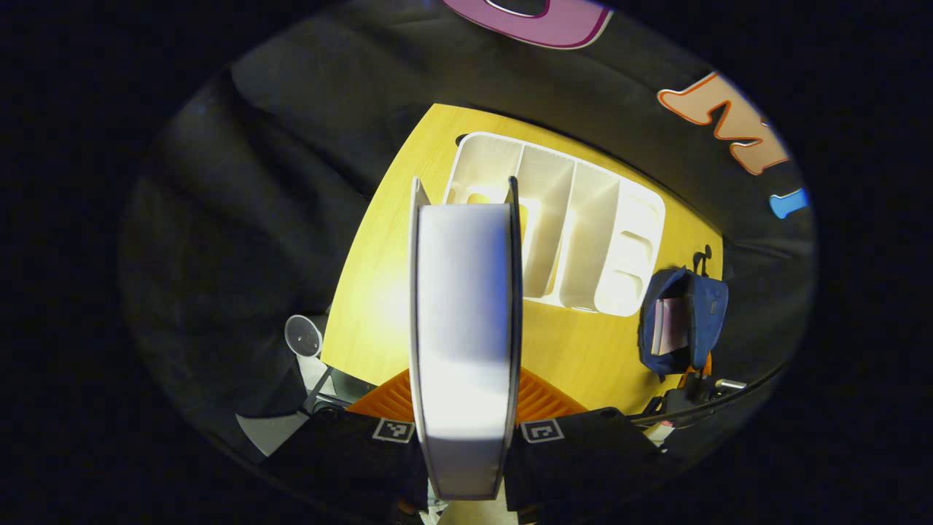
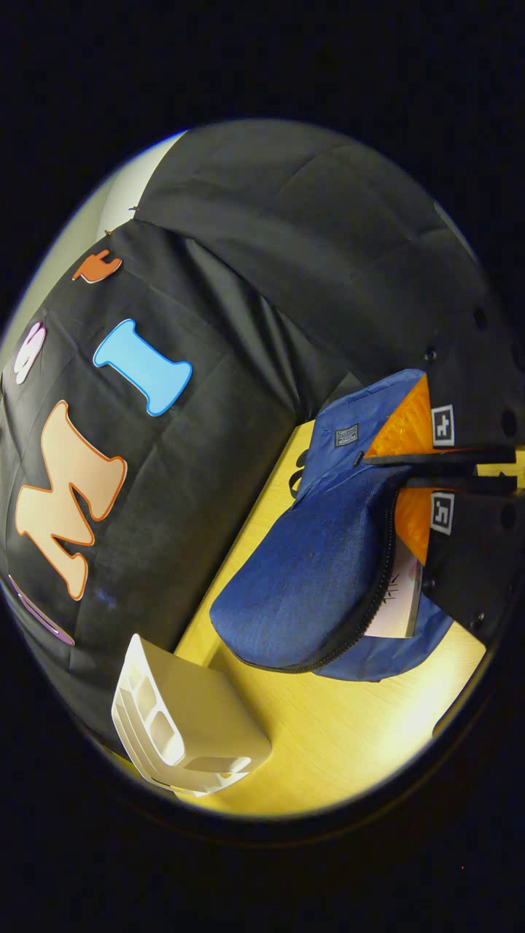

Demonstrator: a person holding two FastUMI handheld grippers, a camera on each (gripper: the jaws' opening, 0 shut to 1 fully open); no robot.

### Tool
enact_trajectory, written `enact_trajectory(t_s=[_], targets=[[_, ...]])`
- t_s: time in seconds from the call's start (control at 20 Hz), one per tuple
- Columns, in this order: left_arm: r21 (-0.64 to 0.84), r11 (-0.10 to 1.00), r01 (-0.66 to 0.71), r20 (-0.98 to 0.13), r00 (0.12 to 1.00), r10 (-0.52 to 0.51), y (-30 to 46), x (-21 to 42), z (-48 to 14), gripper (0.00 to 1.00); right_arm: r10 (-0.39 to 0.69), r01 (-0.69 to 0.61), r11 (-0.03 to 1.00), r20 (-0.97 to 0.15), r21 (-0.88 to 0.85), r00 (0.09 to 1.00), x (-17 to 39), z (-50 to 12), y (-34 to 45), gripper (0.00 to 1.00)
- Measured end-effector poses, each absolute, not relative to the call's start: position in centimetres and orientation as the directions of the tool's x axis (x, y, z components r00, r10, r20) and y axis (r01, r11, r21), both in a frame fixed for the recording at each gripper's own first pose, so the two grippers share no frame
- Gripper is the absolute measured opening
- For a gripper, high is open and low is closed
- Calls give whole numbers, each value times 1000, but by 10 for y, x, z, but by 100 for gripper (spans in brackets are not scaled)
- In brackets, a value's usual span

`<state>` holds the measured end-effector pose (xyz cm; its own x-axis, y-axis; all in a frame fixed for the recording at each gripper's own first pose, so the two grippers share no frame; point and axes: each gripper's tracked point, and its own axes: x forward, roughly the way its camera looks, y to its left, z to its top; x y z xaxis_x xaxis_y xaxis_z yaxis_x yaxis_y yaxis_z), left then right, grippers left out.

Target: Open the schoolbag, grab two books from the bookshelf and put them into the schoolbag.

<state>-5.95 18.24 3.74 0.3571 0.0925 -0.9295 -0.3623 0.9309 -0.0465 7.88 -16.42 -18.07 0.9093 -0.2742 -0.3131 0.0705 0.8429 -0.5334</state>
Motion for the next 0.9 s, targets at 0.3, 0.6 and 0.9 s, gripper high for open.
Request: enact_trajectory(t_s=[0.3,0.6,0.9], targets=[[-194,944,-267,-891,451,-55,99,-85,48,37,-233,36,853,-318,-521,919,82,-179,-163,12],[-398,908,-129,-829,475,-296,-1,-84,-3,38,-195,3,857,-318,-516,928,84,-178,-164,9],[-597,801,34,-658,551,-514,-102,-30,-61,37,-162,-23,871,-331,-490,929,82,-177,-165,6]])
